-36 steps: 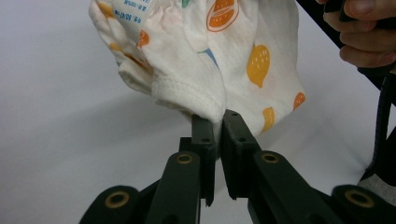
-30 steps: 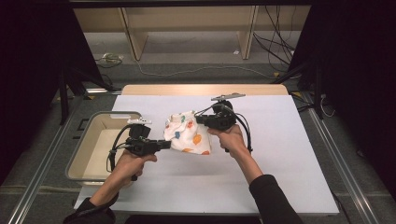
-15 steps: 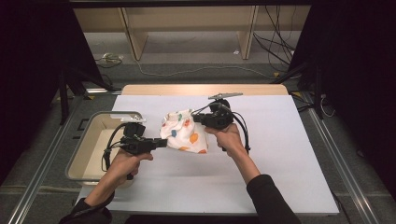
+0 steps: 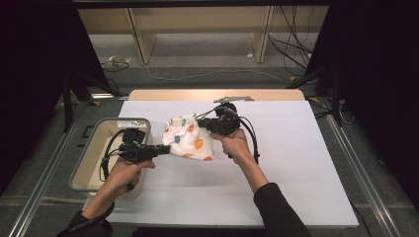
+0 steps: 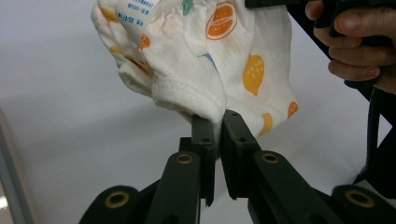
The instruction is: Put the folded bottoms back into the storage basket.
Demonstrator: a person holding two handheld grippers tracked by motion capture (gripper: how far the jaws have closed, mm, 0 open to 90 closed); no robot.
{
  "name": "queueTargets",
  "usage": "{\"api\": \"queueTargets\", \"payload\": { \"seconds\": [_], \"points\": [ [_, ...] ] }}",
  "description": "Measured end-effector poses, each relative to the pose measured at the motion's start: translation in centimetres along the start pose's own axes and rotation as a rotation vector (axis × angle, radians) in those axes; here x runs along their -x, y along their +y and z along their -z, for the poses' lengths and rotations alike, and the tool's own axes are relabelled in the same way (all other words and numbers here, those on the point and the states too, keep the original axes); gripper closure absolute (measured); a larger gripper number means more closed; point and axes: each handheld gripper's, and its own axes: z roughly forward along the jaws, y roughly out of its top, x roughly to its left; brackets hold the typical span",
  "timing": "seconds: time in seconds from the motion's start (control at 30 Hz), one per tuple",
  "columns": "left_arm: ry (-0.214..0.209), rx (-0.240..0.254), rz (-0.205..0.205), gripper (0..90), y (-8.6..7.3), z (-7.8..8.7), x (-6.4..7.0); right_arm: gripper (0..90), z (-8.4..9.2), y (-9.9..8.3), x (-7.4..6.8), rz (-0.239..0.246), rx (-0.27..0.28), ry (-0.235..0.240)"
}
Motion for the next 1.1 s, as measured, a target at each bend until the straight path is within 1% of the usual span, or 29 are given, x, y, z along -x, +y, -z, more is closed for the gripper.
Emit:
{"api": "queueTargets", "payload": {
  "seconds": [0.27,0.47,1.1],
  "points": [
    [0.01,0.005,0.01,84.0,0.0,0.7,-0.5,84.0,-0.7,0.2,-0.6,-0.003,0.002,0.012],
    [0.019,0.011,0.016,83.9,-0.1,1.3,-1.2,84.0,-1.4,0.6,-1.1,0.002,0.0,0.018],
    [0.025,0.034,0.045,84.0,0.0,3.0,-2.5,84.0,-2.7,1.6,-2.5,0.014,-0.004,0.032]
  ]
}}
